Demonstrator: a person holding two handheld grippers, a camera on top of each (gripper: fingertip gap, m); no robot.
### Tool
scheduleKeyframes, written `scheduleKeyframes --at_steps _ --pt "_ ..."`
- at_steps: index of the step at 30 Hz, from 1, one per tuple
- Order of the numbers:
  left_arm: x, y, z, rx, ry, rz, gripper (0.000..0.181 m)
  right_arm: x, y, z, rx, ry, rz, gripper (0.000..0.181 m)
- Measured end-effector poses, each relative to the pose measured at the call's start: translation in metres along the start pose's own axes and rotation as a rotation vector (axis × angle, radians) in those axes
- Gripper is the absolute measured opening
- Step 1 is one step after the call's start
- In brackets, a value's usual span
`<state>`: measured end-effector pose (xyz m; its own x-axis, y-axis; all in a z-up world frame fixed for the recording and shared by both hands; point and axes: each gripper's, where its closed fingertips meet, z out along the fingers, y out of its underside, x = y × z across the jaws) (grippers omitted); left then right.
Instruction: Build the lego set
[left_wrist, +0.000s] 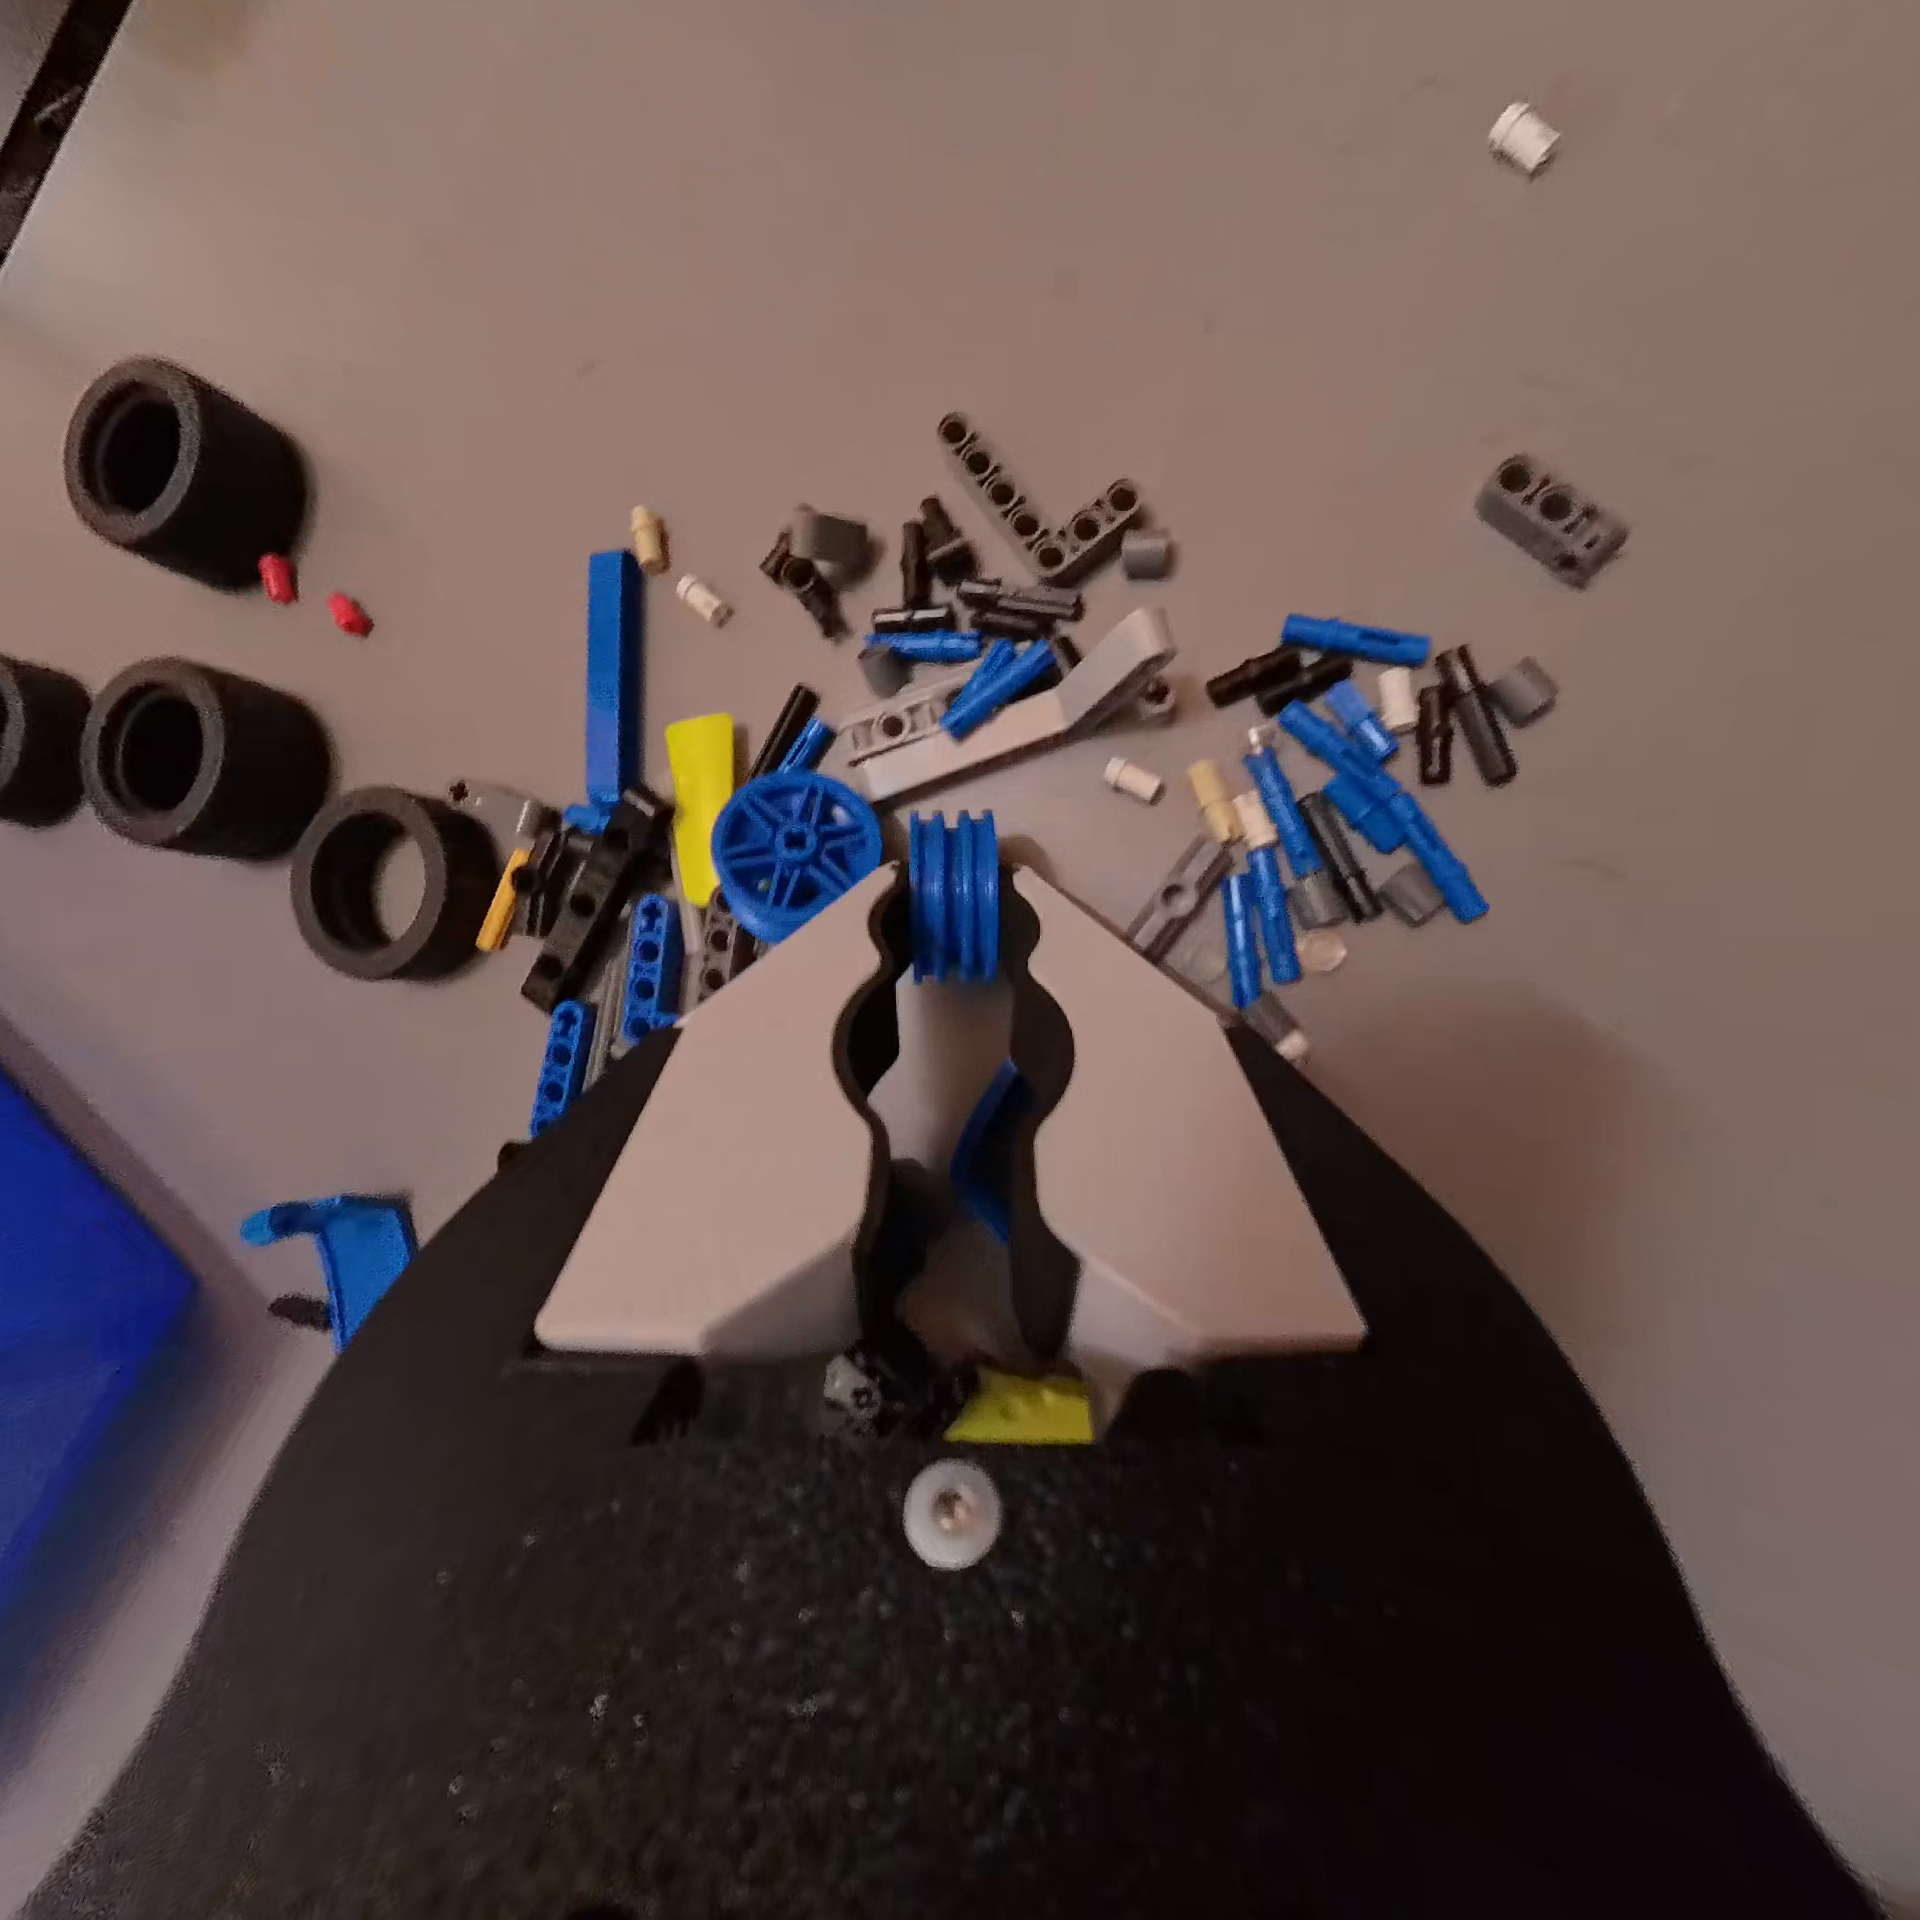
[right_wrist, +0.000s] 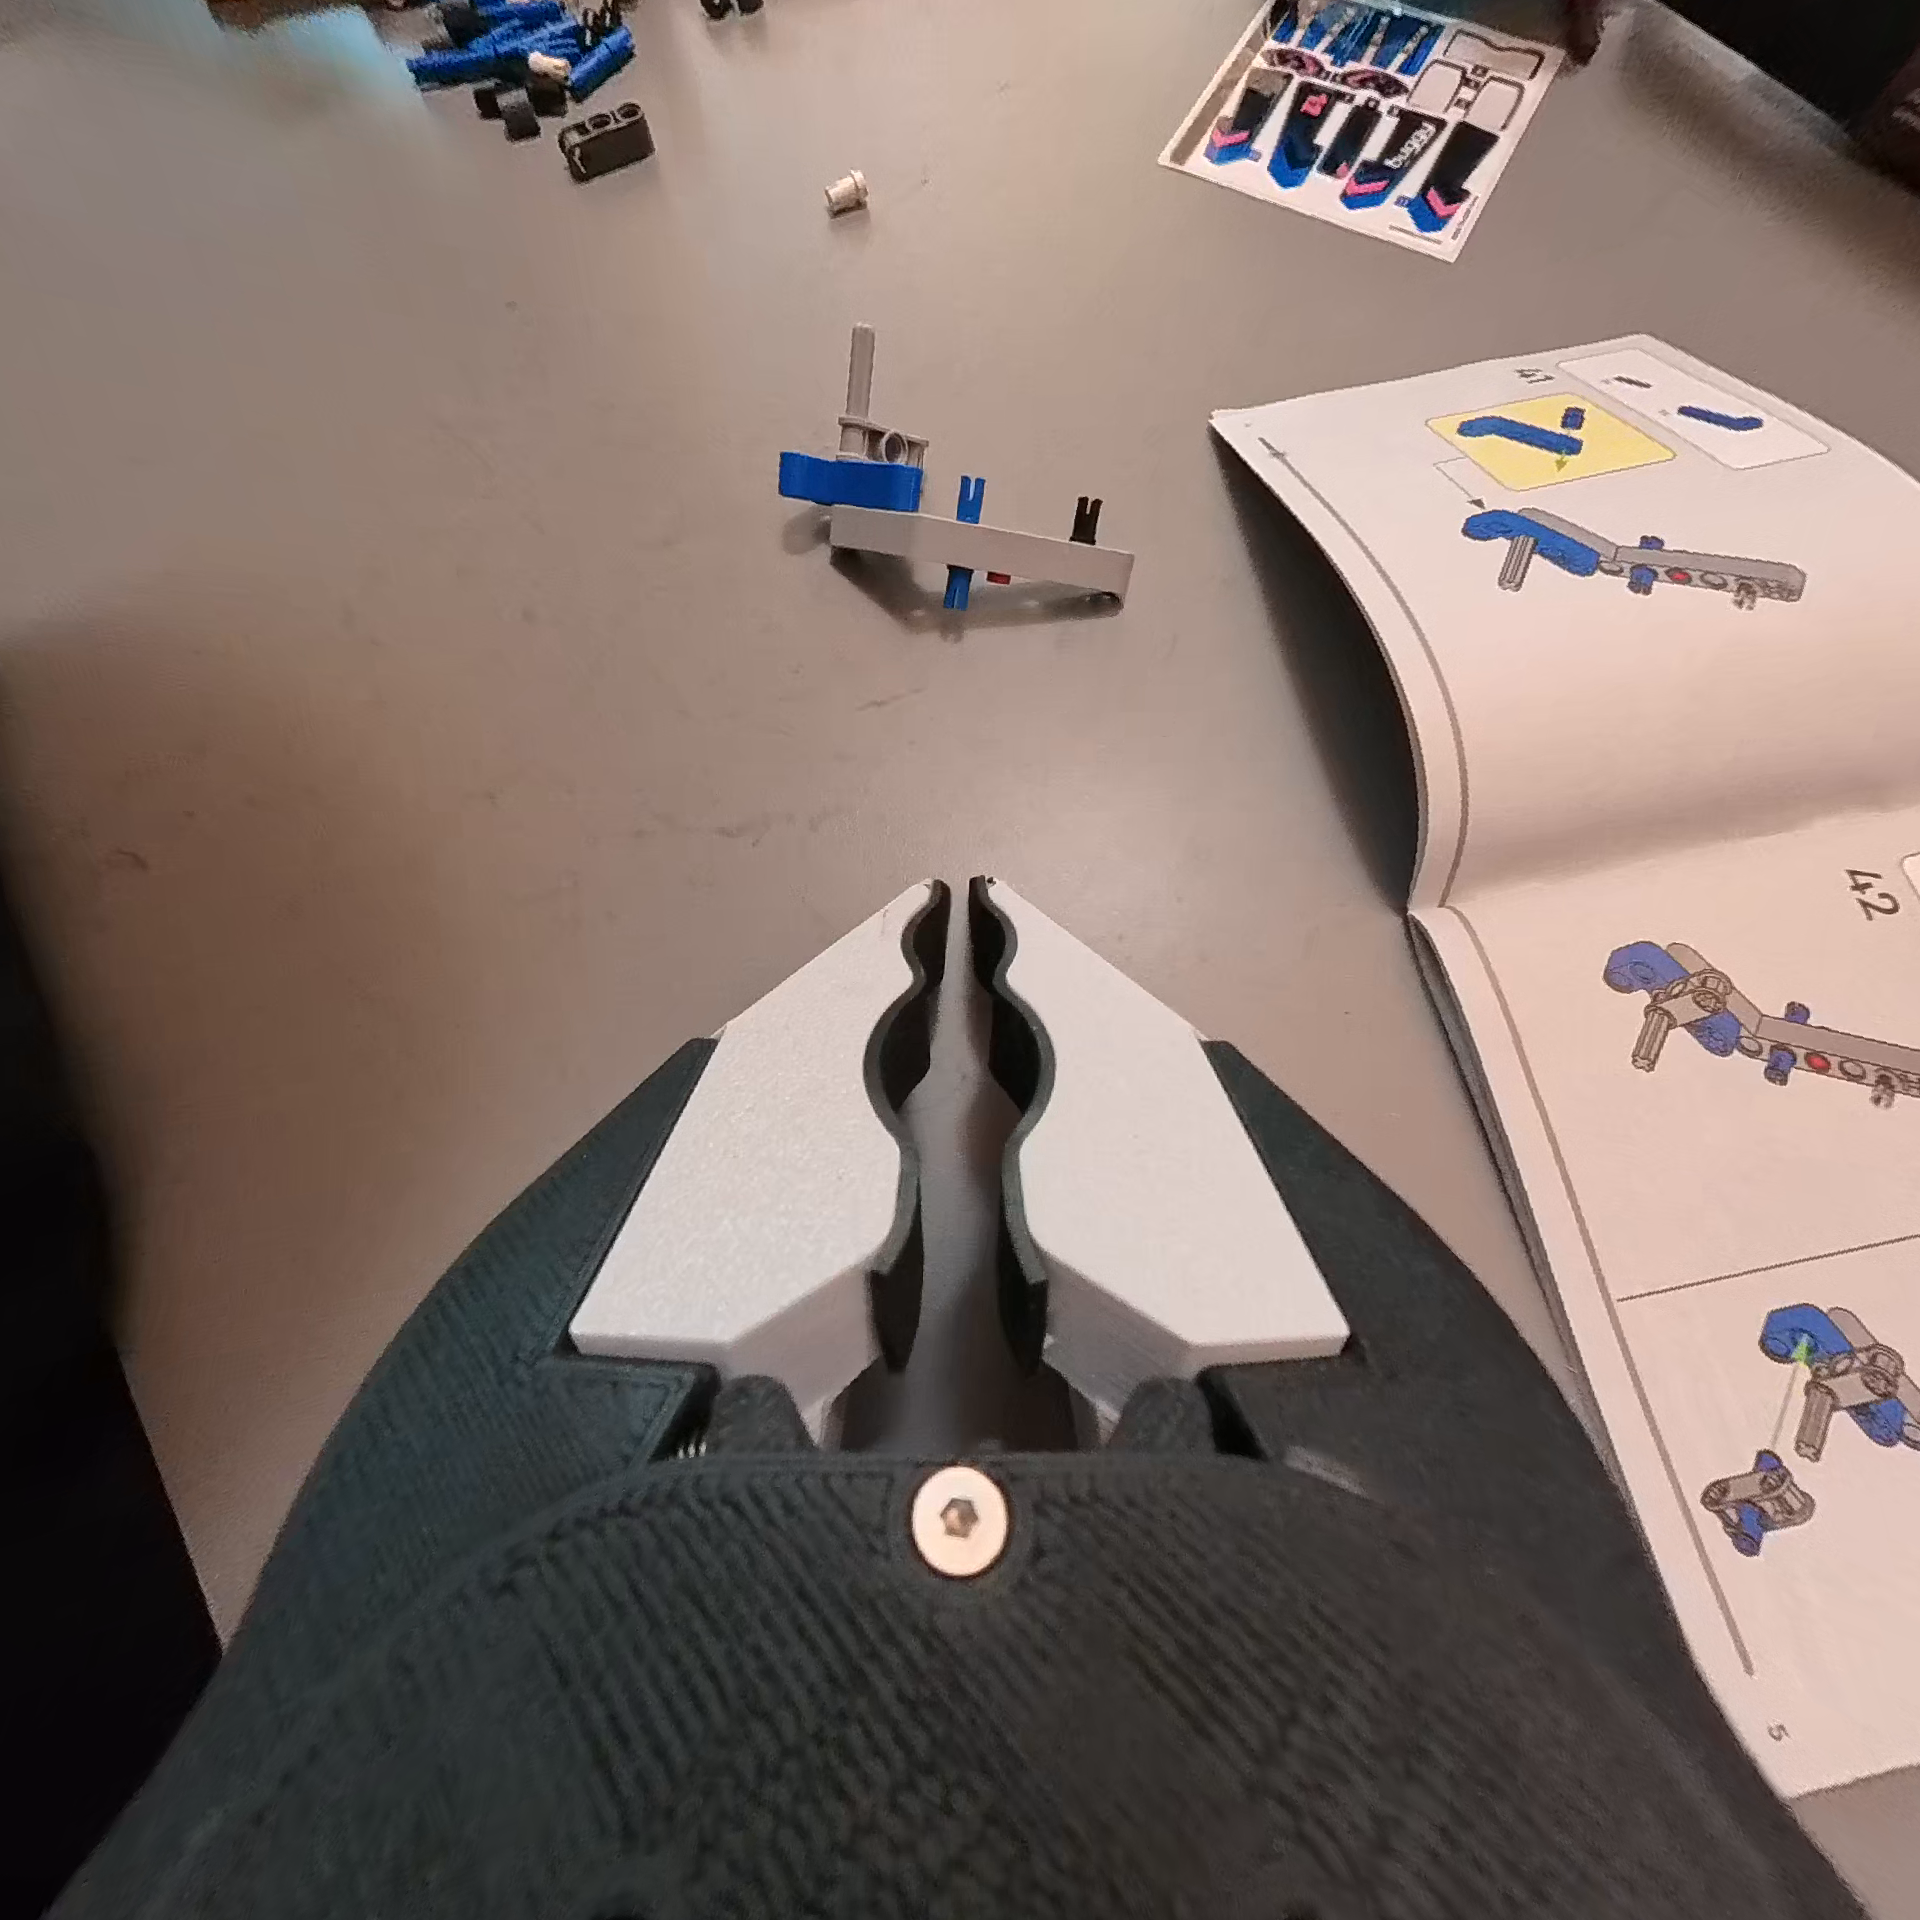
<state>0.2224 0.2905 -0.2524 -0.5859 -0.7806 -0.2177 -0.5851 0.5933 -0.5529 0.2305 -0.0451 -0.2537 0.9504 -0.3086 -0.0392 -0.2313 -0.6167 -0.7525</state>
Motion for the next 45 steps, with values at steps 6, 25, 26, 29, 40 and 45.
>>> scheduleKeyframes --at_steps 6,25,26,29,40,45 --pt "-0.006 0.003 -0.015 0.066 0.021 -0.07 0.015 0.0 0.0 0.0 0.0 -0.002 0.005 0.002" --pt "-0.036 -0.006 -0.003 0.067 -0.047 -0.136 0.013 0.001 0.0 0.0 0.0 -0.002 0.008 0.001" --pt "-0.035 -0.004 -0.005 0.065 -0.036 -0.138 0.012 0.001 0.0 0.0 0.0 0.0 0.006 0.001" --pt "-0.02 0.0 -0.011 0.08 0.046 -0.122 0.012 0.001 0.0 0.0 0.0 -0.005 0.014 0.001" --pt "-0.021 -0.026 0.005 0.1 0.037 -0.265 0.024 0.001 0.0 0.0 0.0 -0.015 0.028 0.0" --pt "-0.009 -0.027 0.016 0.056 0.144 -0.323 0.025 0.0 0.0 0.0 -0.001 0.005 -0.006 0.002"
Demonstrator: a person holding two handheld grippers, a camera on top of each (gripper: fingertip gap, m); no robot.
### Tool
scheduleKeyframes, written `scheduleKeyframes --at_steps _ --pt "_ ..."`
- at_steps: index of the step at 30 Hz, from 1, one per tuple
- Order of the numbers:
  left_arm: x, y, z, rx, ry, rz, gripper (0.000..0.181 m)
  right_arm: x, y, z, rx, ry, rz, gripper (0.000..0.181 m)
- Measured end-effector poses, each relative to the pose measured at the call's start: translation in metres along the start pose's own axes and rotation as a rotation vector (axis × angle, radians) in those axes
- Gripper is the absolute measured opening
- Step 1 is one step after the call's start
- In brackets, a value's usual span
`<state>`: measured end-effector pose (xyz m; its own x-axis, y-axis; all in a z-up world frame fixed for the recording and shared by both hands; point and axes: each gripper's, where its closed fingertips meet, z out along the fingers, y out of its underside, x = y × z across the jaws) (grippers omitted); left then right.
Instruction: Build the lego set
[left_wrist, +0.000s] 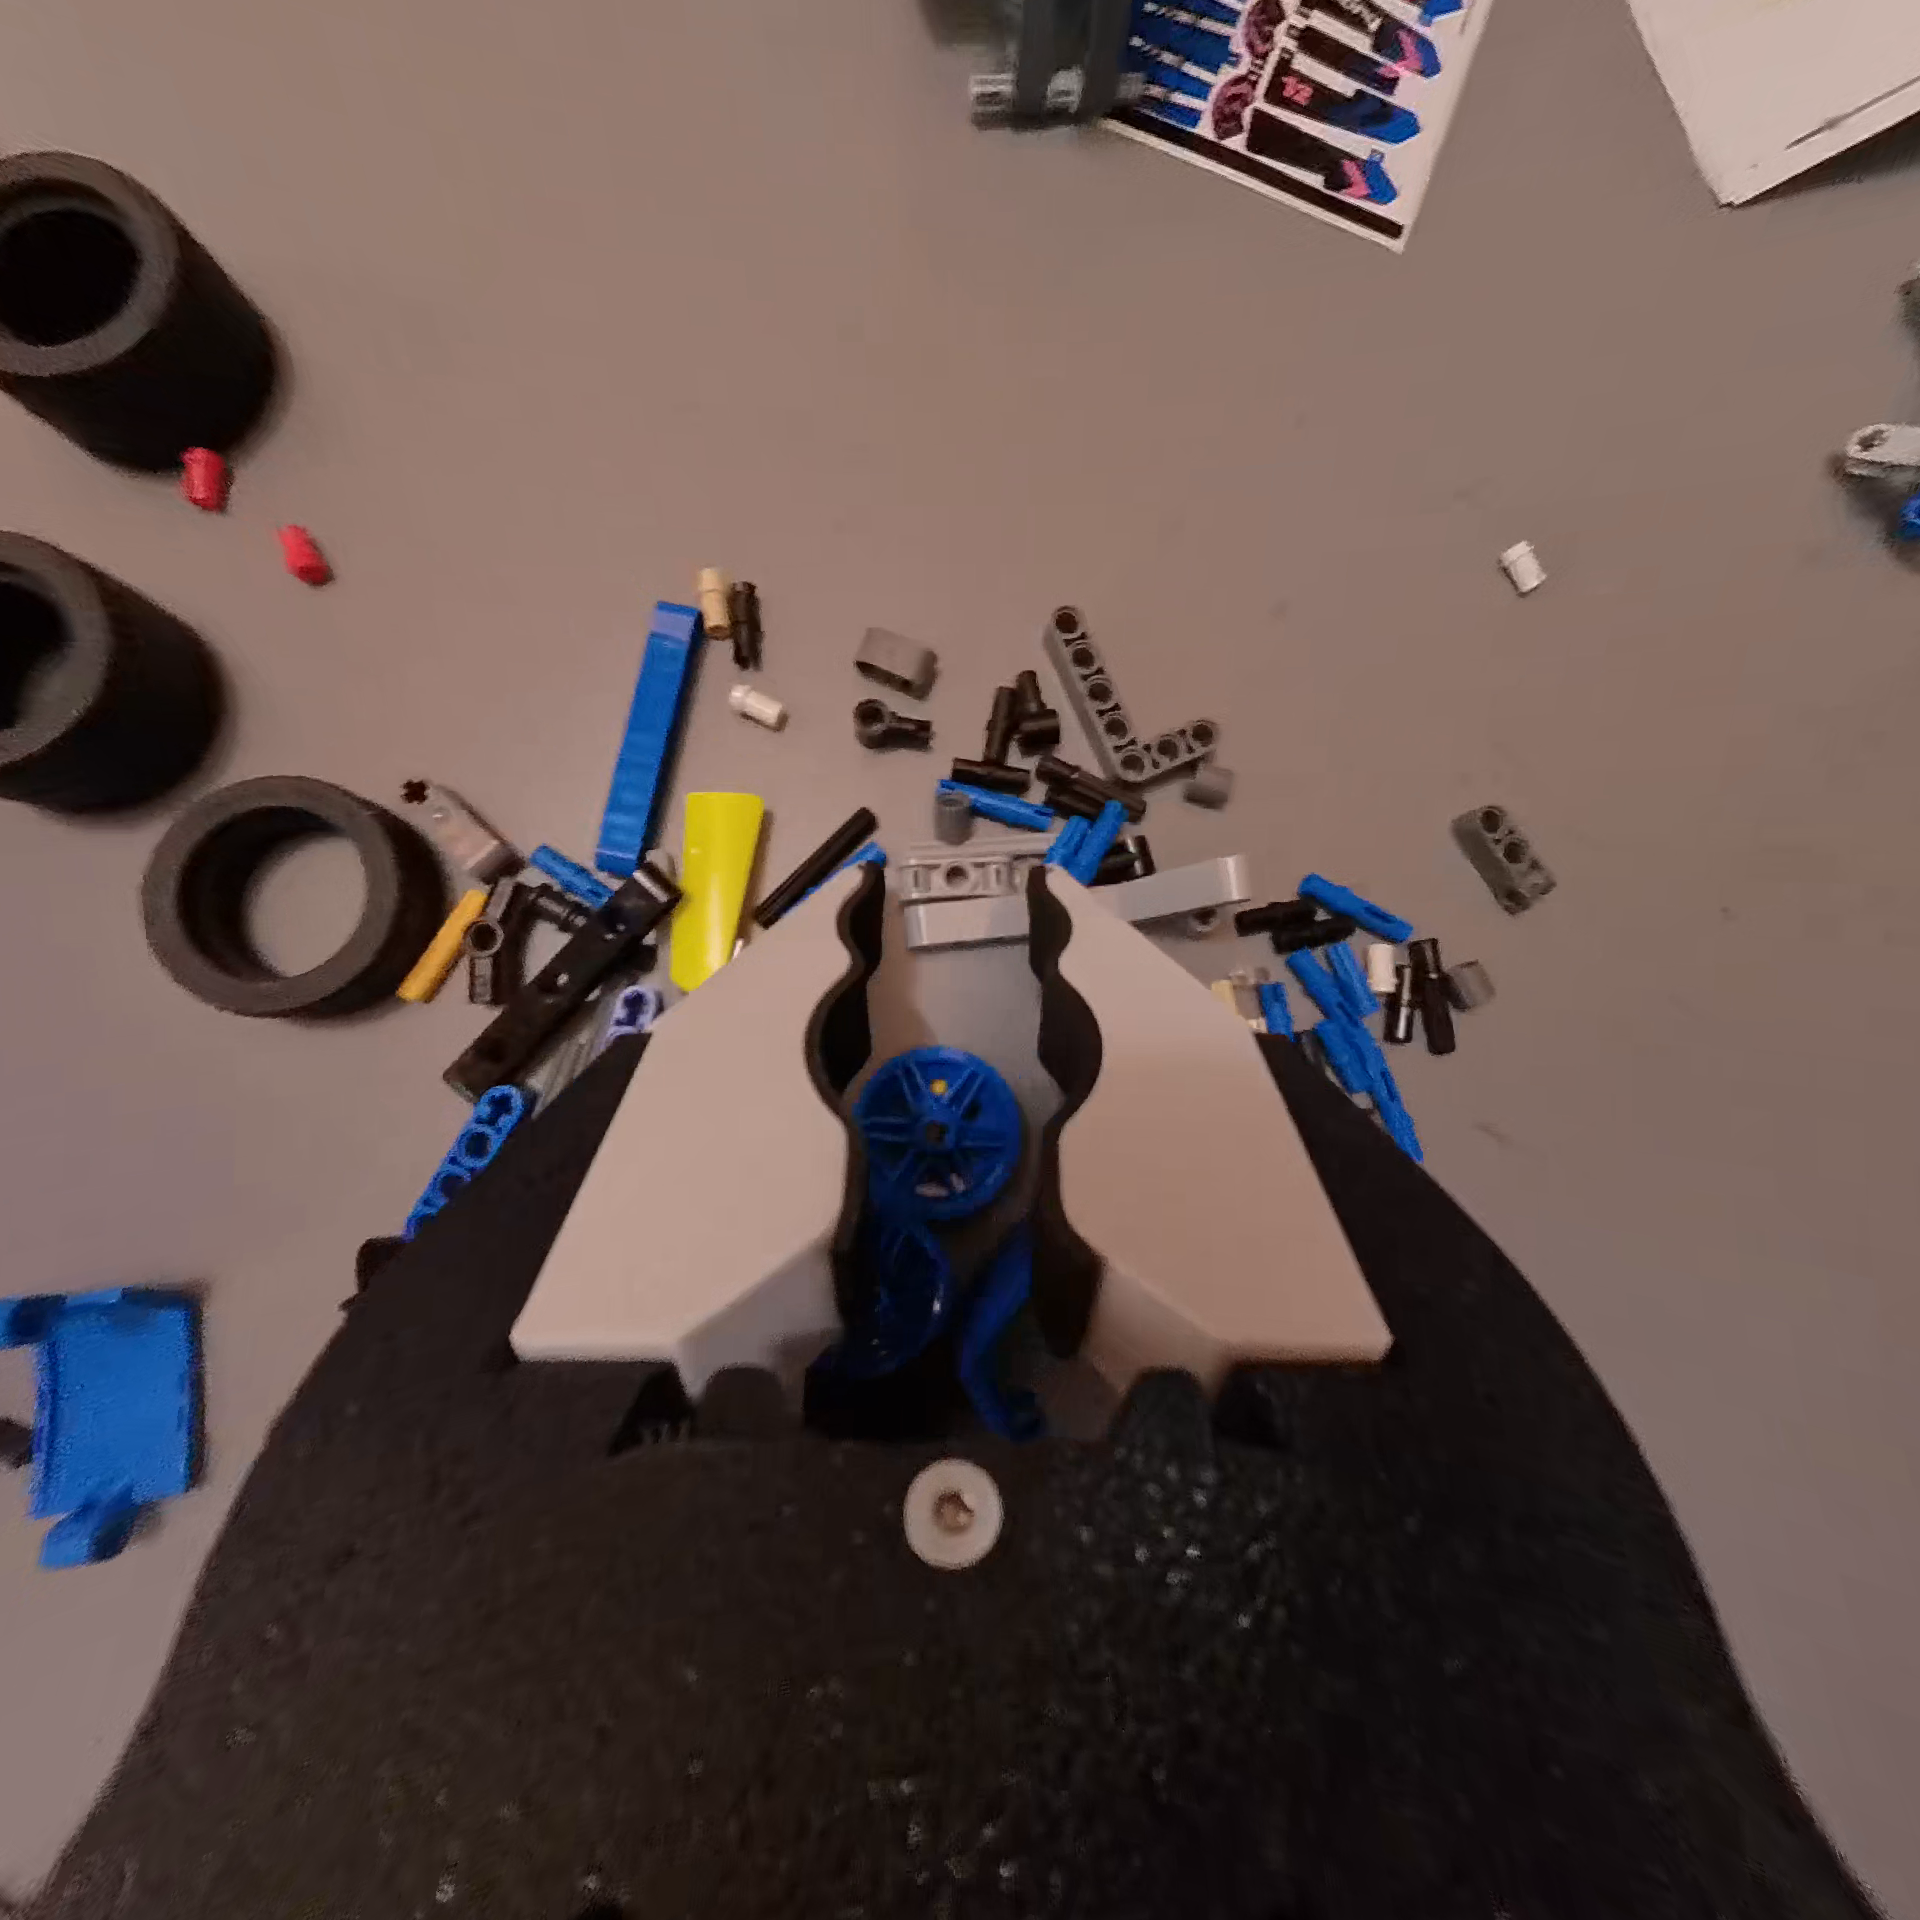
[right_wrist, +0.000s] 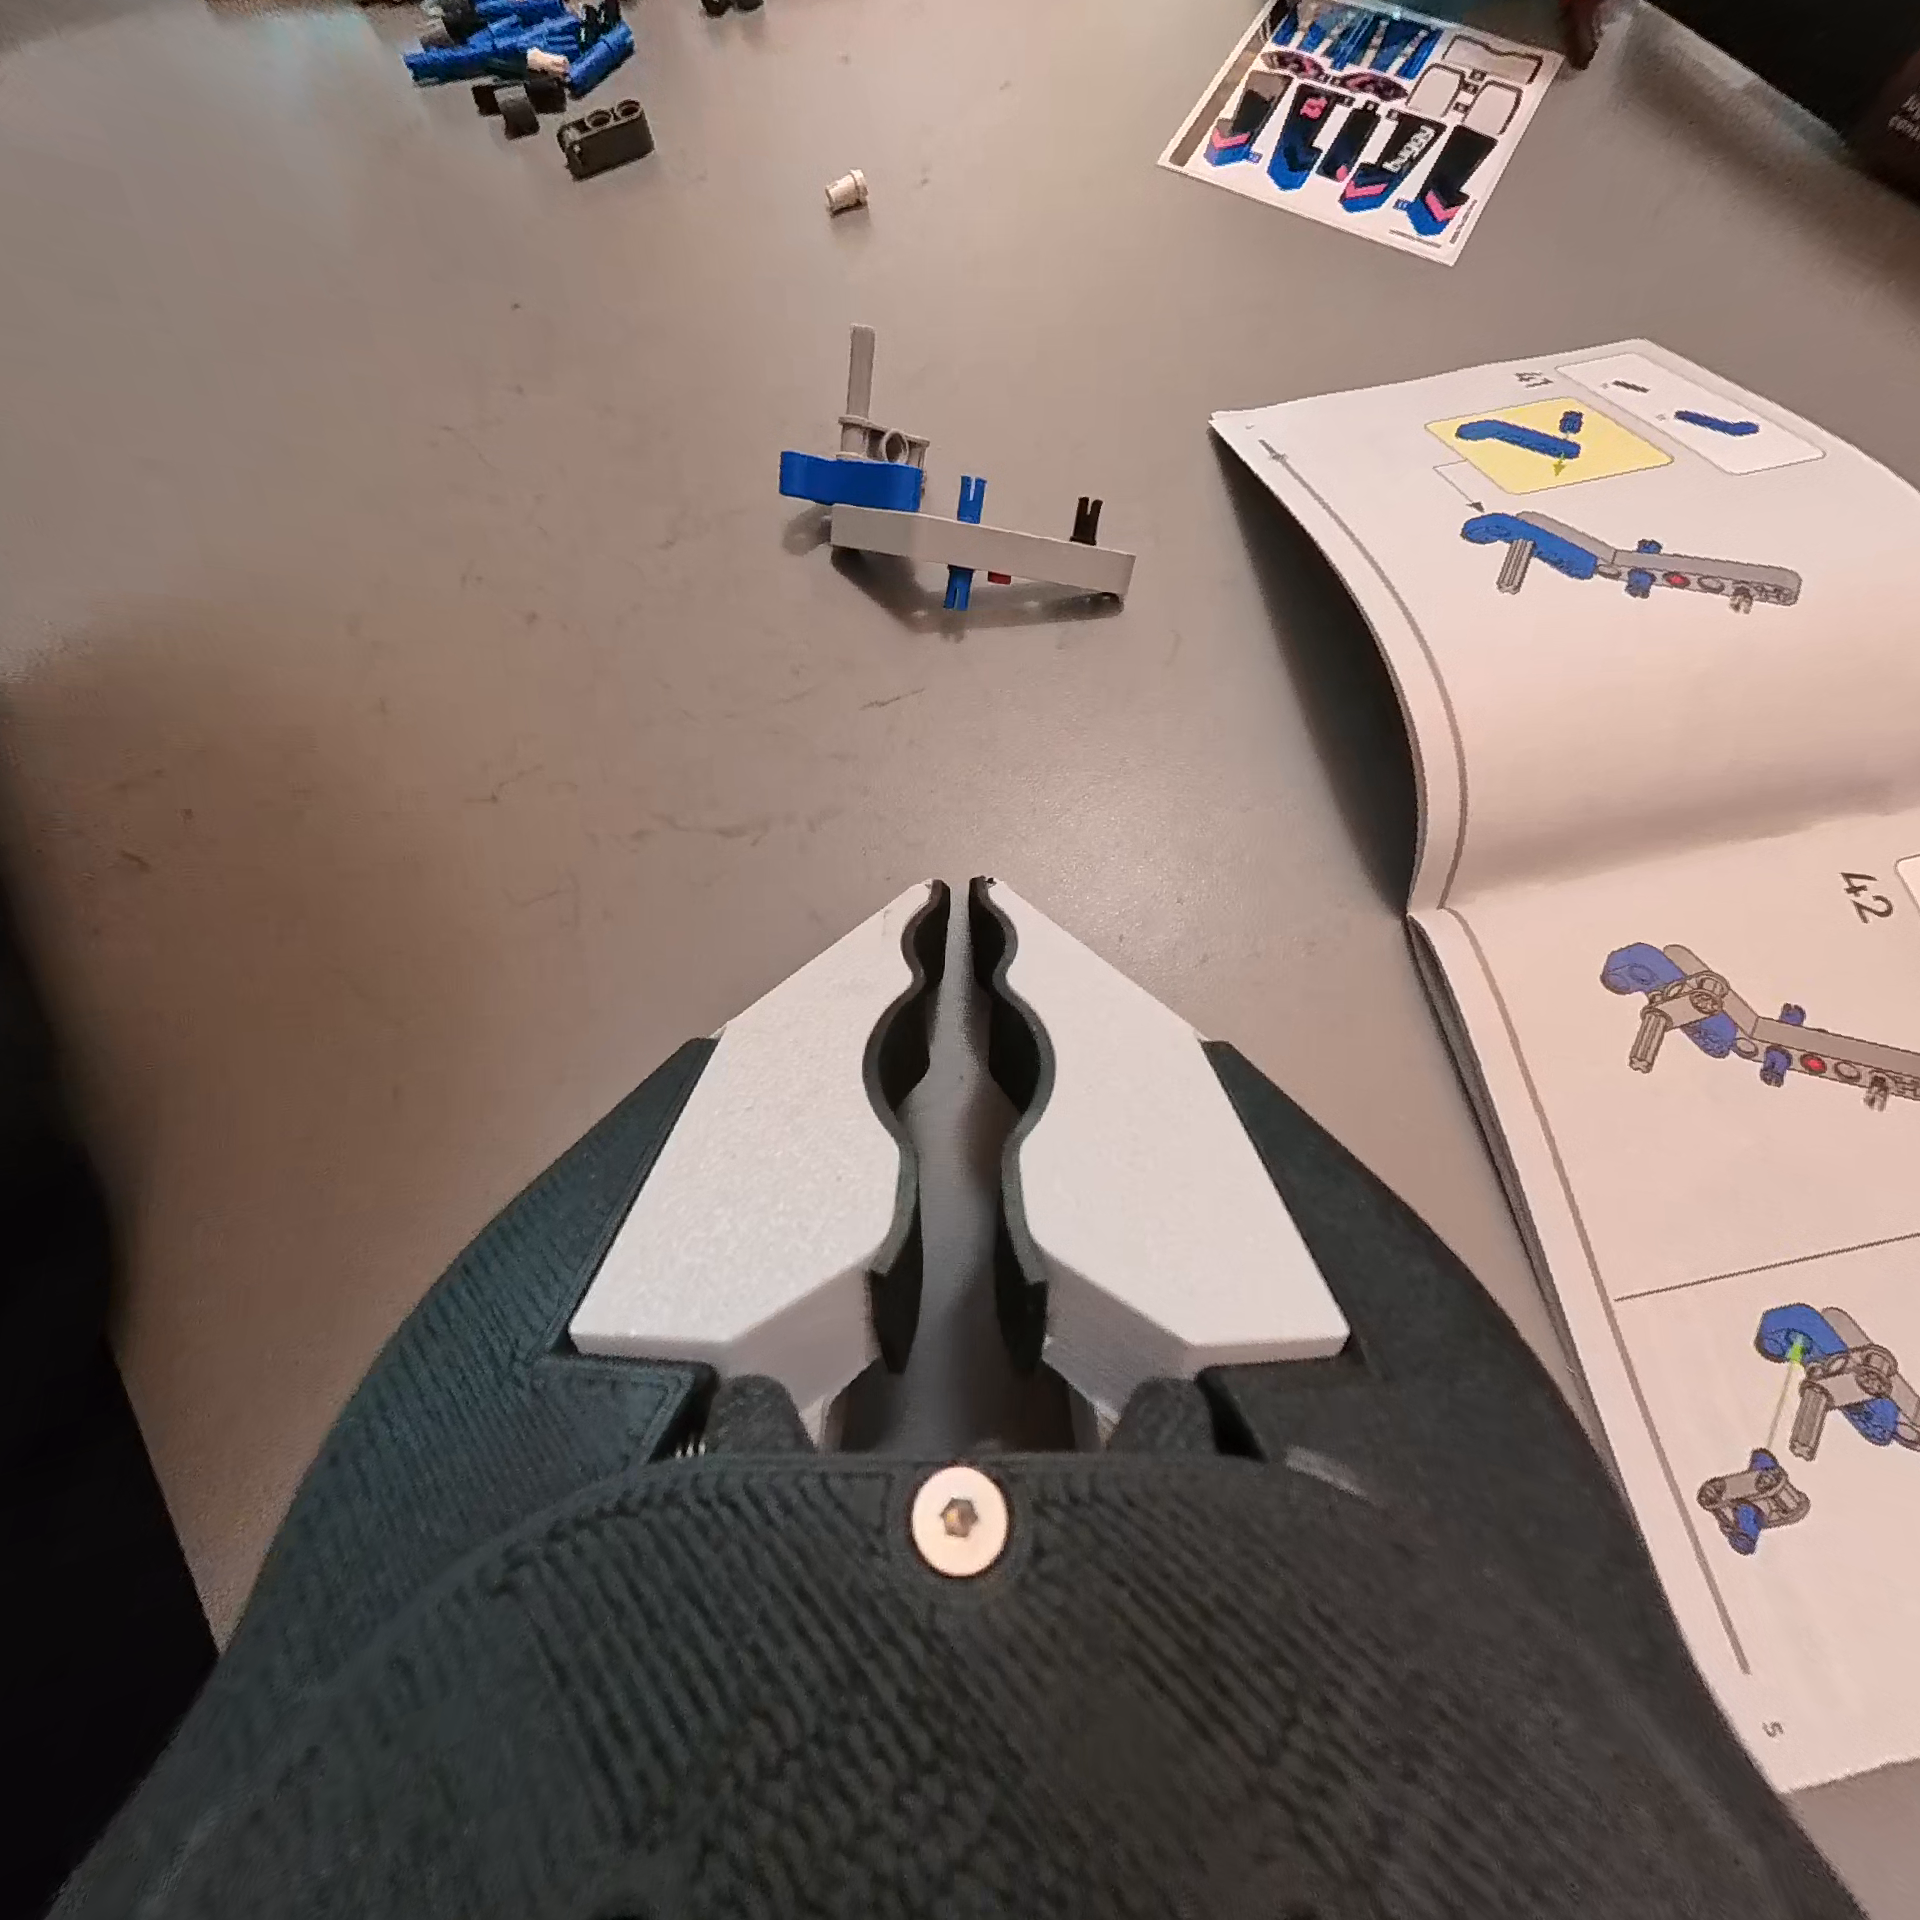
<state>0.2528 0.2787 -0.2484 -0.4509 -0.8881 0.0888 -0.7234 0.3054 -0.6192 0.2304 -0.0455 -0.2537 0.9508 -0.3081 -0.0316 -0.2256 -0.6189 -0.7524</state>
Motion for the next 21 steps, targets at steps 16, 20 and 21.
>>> scheduleKeyframes --at_steps 16,20,21 --pt "-0.003 0.003 0.006 -0.078 -0.107 0.079 0.021 -0.001 0.0 0.0 0.001 -0.018 0.015 0.003" --pt "0.0 -0.008 -0.004 -0.002 -0.131 0.13 0.021 -0.001 0.0 0.0 0.001 -0.021 0.016 0.004" --pt "0.002 -0.012 -0.008 0.021 -0.138 0.145 0.021 -0.001 0.0 0.0 0.001 -0.024 0.018 0.004"
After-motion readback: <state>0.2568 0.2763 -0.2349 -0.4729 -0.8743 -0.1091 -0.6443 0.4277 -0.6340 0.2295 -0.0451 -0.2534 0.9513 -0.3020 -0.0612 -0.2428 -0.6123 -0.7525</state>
